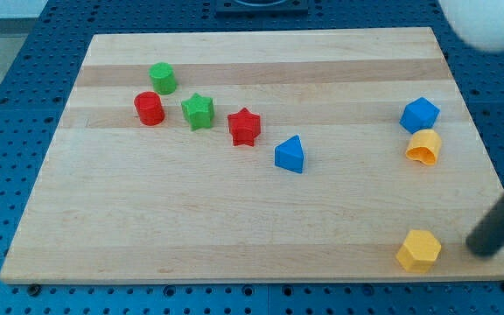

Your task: Push the yellow hexagon a bit up

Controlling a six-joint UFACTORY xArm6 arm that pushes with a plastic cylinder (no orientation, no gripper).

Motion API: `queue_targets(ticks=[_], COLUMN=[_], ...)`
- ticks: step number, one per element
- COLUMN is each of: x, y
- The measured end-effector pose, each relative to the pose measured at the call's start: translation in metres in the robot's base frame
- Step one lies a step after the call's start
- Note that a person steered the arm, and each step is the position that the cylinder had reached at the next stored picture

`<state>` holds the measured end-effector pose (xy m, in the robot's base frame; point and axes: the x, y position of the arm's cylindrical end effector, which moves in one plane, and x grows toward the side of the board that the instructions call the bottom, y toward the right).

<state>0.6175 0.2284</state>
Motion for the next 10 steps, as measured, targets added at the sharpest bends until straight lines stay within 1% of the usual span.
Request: queue_targets(ticks=[1,2,3,4,5,6,8,9,10], x=[0.001,0.000,-0.015,0.001,-0.047,-0.058,-0.029,-0.062,-0.068], y=[-0.005,-0.060,-0.090,-0.124,-0.125,-0.090,-0.098,-0.075,-0.069])
